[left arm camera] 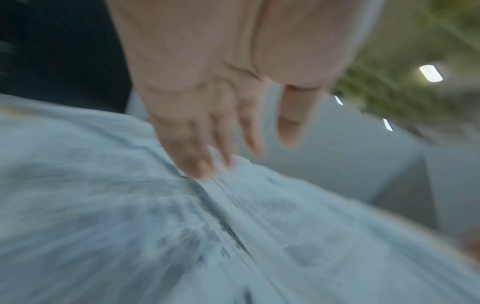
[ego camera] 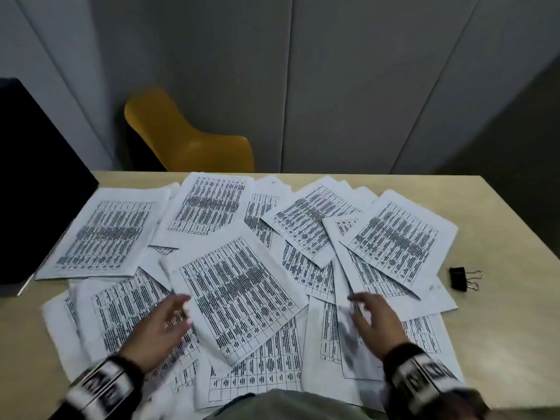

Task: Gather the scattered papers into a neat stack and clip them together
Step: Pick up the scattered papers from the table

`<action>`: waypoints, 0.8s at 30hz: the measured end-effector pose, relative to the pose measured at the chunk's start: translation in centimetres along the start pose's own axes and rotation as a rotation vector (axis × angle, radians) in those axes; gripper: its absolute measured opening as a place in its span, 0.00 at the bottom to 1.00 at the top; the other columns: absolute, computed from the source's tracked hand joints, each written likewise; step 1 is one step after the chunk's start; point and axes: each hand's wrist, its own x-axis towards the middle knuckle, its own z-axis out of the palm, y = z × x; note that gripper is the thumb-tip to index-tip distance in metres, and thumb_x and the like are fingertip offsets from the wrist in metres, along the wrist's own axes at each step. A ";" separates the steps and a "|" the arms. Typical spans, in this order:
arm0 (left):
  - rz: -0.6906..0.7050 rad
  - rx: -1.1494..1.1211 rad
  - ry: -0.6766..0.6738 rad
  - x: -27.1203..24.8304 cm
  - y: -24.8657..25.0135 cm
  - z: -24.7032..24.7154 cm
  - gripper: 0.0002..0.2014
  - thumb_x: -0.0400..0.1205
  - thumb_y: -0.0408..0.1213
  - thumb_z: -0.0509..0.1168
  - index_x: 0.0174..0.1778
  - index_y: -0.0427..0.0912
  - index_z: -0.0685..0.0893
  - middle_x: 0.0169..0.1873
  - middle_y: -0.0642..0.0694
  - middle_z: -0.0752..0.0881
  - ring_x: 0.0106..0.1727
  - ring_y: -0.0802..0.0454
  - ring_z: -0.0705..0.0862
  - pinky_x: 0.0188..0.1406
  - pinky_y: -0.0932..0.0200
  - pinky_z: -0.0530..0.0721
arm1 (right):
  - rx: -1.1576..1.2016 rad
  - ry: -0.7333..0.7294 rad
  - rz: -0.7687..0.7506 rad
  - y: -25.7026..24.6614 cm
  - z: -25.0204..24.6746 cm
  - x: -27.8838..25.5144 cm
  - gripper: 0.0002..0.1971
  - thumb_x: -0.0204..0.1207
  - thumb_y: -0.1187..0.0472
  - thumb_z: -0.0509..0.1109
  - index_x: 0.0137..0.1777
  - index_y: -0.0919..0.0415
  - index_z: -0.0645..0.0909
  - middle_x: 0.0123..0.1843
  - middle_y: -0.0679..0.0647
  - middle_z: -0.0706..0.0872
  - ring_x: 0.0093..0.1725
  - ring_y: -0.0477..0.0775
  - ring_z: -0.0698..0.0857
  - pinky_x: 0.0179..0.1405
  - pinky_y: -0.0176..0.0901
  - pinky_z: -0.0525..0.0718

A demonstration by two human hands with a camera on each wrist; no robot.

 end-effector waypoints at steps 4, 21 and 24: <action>-0.130 0.425 0.017 4.7 2.2 3.3 0.35 0.82 0.59 0.52 0.81 0.58 0.42 0.83 0.43 0.41 0.82 0.35 0.42 0.79 0.33 0.48 | -0.402 -0.090 0.189 -1.3 2.4 3.8 0.31 0.78 0.44 0.53 0.78 0.58 0.63 0.81 0.68 0.58 0.80 0.70 0.59 0.77 0.64 0.60; -0.224 0.436 0.154 5.9 -0.8 5.9 0.45 0.76 0.59 0.63 0.81 0.55 0.41 0.83 0.37 0.42 0.83 0.36 0.42 0.80 0.38 0.49 | -0.273 -0.075 0.230 -0.9 0.8 3.8 0.31 0.79 0.40 0.55 0.77 0.57 0.65 0.79 0.63 0.65 0.77 0.61 0.65 0.76 0.55 0.64; -0.252 0.407 0.201 5.7 0.4 6.6 0.50 0.74 0.54 0.70 0.81 0.54 0.40 0.82 0.39 0.45 0.82 0.36 0.47 0.78 0.36 0.55 | -0.448 -0.381 0.252 -1.1 2.6 3.3 0.37 0.79 0.35 0.48 0.82 0.51 0.42 0.84 0.61 0.36 0.83 0.65 0.41 0.80 0.62 0.44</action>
